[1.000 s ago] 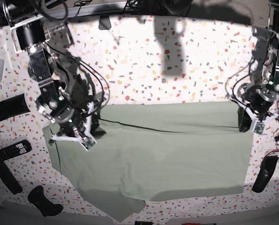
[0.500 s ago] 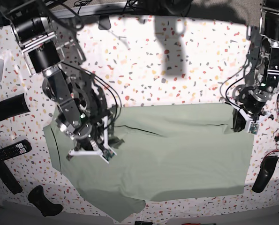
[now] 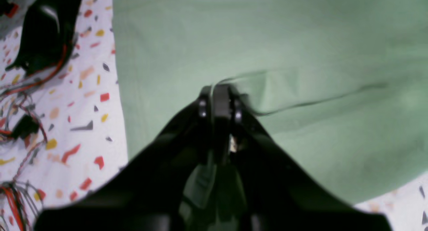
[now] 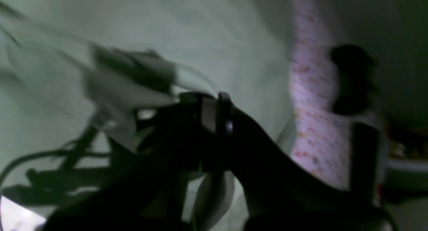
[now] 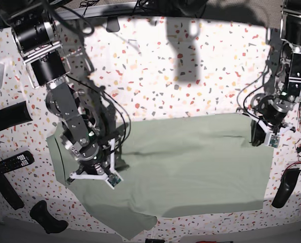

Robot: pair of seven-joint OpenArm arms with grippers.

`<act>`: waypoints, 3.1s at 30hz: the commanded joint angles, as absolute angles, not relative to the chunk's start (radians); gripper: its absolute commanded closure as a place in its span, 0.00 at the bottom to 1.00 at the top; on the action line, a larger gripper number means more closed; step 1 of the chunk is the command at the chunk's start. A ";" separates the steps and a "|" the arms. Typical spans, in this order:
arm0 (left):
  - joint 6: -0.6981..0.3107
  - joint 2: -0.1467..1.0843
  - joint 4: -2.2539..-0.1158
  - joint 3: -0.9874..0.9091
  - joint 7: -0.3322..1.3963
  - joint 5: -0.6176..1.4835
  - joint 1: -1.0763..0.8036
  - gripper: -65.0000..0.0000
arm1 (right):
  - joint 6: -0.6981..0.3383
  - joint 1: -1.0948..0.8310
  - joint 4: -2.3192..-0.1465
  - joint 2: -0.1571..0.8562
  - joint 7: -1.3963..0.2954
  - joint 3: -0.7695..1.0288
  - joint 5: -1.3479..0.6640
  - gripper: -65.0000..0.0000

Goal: Fold the T-shirt properly

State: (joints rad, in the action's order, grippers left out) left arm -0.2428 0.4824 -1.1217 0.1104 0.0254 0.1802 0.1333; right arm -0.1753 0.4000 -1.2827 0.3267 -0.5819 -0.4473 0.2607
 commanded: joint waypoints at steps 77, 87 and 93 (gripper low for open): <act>-0.315 0.499 -1.337 0.102 0.149 0.222 0.244 0.52 | -0.656 0.488 -1.079 0.477 -0.432 -0.432 0.146 0.46; -0.315 0.498 -1.337 0.102 0.203 0.223 0.229 0.52 | -0.646 0.555 -1.071 0.424 -0.407 -0.432 0.136 0.46; -0.315 0.499 -1.337 0.102 0.367 0.297 0.229 0.52 | -0.698 0.591 -1.071 0.426 -0.435 -0.432 0.015 0.46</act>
State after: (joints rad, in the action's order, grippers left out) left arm -0.3187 0.4824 -1.3182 0.1104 0.3889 0.2893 0.2054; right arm -0.6968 0.5510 -1.0557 0.4194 -0.4549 -0.4416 0.0246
